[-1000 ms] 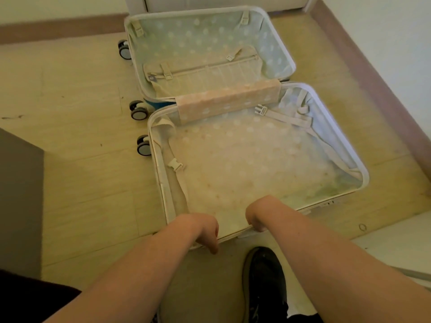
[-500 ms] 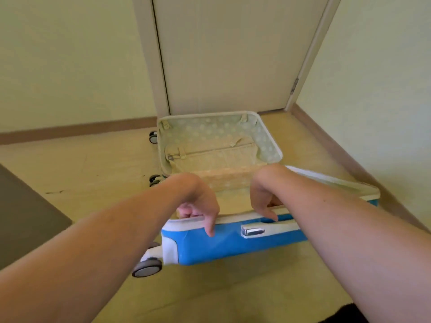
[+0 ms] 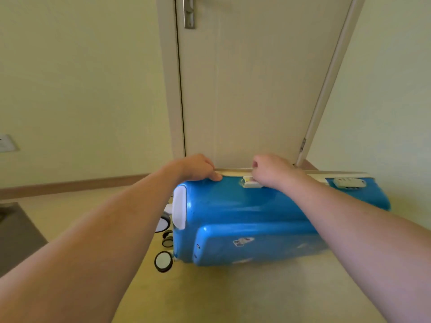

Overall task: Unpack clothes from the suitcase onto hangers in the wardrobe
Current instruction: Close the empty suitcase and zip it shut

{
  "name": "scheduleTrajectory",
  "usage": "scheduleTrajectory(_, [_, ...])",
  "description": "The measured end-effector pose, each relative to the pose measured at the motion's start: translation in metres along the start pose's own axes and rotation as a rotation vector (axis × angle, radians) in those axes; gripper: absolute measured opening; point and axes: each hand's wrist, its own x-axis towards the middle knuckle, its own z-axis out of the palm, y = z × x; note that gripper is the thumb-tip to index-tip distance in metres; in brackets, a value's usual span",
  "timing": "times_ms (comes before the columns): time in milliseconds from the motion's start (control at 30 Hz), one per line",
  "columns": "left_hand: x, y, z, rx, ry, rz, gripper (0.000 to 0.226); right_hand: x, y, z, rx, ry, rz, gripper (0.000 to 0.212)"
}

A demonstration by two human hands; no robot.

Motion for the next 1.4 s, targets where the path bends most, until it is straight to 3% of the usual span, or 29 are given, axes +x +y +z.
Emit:
scheduleTrajectory(100, [0.016,0.000,-0.011,0.016,0.028,-0.016,0.023,-0.012,0.002,0.019,0.027,0.405,-0.125,0.036])
scheduleTrajectory(200, [0.034,0.000,-0.024,0.018,0.058,-0.050,0.022,-0.026,0.005,0.038,-0.014,0.618,-0.224,0.042])
scheduleTrajectory(333, [0.058,-0.010,-0.040,-0.062,0.085,-0.105,0.022,-0.027,0.007,0.061,-0.051,0.494,-0.277,0.072])
scheduleTrajectory(433, [0.071,-0.017,-0.049,-0.123,0.095,-0.120,0.018,-0.003,0.009,0.053,-0.058,0.420,-0.313,0.083])
scheduleTrajectory(600, [0.090,-0.027,-0.060,-0.174,0.087,-0.136,0.015,0.037,0.009,0.038,0.013,0.286,-0.359,0.086])
scheduleTrajectory(767, [0.109,-0.032,-0.066,-0.076,0.140,-0.143,0.031,0.077,0.004,0.024,0.051,0.181,-0.357,0.079])
scheduleTrajectory(833, [0.112,-0.035,-0.059,0.084,0.342,-0.118,0.035,0.093,0.003,0.023,0.063,0.178,-0.357,0.071])
scheduleTrajectory(967, [0.089,-0.071,-0.019,0.108,0.998,0.092,0.059,0.133,0.001,0.019,0.079,0.152,-0.330,0.067])
scheduleTrajectory(1033, [0.081,-0.098,0.006,-0.059,1.069,0.077,0.072,0.155,0.000,0.018,0.067,0.140,-0.316,0.067])
scheduleTrajectory(1200, [0.094,-0.146,0.036,-0.689,0.944,-0.223,0.104,0.197,-0.009,0.027,-0.001,0.116,-0.313,0.067])
scheduleTrajectory(1267, [0.100,-0.165,0.034,-1.003,0.660,-0.246,0.093,0.210,-0.010,0.029,0.001,0.107,-0.315,0.066])
scheduleTrajectory(1300, [0.101,-0.176,0.030,-1.052,0.470,-0.216,0.084,0.213,-0.009,0.028,0.005,0.107,-0.317,0.066])
scheduleTrajectory(1400, [0.121,-0.208,0.018,-0.968,0.182,-0.128,0.089,0.223,-0.006,0.026,0.013,0.098,-0.323,0.064])
